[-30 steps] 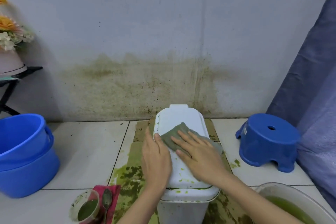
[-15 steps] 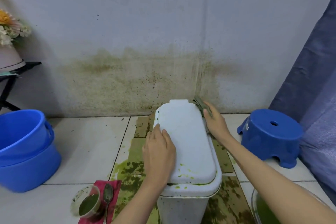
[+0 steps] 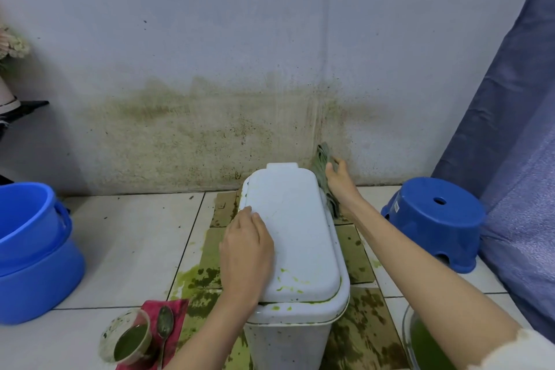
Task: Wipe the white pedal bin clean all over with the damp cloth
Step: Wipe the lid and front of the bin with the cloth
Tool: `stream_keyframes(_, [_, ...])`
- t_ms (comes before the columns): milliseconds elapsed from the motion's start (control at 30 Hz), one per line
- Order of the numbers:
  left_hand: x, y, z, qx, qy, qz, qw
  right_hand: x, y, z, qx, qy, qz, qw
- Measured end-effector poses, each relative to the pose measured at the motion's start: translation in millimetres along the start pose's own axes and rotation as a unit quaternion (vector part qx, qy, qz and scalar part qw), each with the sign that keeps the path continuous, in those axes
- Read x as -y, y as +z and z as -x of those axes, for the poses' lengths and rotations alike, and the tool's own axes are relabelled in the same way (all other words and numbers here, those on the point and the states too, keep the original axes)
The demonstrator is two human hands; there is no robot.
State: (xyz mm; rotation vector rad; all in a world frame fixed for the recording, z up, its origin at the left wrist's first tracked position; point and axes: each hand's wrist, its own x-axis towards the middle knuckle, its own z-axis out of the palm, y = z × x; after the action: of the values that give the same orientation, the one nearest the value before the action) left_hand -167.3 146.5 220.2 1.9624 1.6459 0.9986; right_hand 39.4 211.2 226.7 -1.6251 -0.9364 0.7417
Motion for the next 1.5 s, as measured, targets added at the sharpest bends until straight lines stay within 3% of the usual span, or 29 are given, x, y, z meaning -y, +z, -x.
stream_keyframes(233, [2.1, 0.0, 1.7, -0.028, 0.022, -0.002, 0.999, -11.6, -1.9, 92.8, -0.023, -0.038, 0.11, 0.993])
stream_keyframes(467, [-1.5, -1.3, 4.4, -0.027, 0.006, -0.01, 1.0, -23.2, -27.6, 225.2, -0.023, -0.025, 0.069, 0.997])
stream_keyframes(700, [-5.9, -3.5, 5.2, -0.047, 0.003, -0.017, 0.999, -10.4, -8.7, 233.3, -0.015, -0.08, 0.132, 0.988])
stream_keyframes(867, [-4.4, -2.7, 3.9, -0.051, 0.005, -0.007, 0.999, -28.0, 12.3, 213.9, -0.065, -0.141, 0.158, 0.975])
stream_keyframes(1033, [-1.4, -2.0, 4.0, -0.052, -0.005, 0.014, 0.999, -49.6, 23.3, 232.4, -0.064, -0.24, 0.334, 0.909])
stream_keyframes(1233, [-2.8, -3.6, 4.3, -0.071, -0.044, 0.069, 0.994, -35.1, 31.8, 224.2, -0.009, -0.338, 0.394, 0.854])
stream_keyframes(1367, [-2.1, -4.4, 2.0, -0.054, -0.085, 0.096, 0.99, -1.8, 34.7, 180.7, 0.062, -0.285, 0.47, 0.833])
stream_keyframes(1500, [-1.9, -3.5, 0.2, -0.045, -0.099, 0.096, 0.989, 21.7, 44.1, 114.1, 0.137, -0.126, 0.48, 0.857])
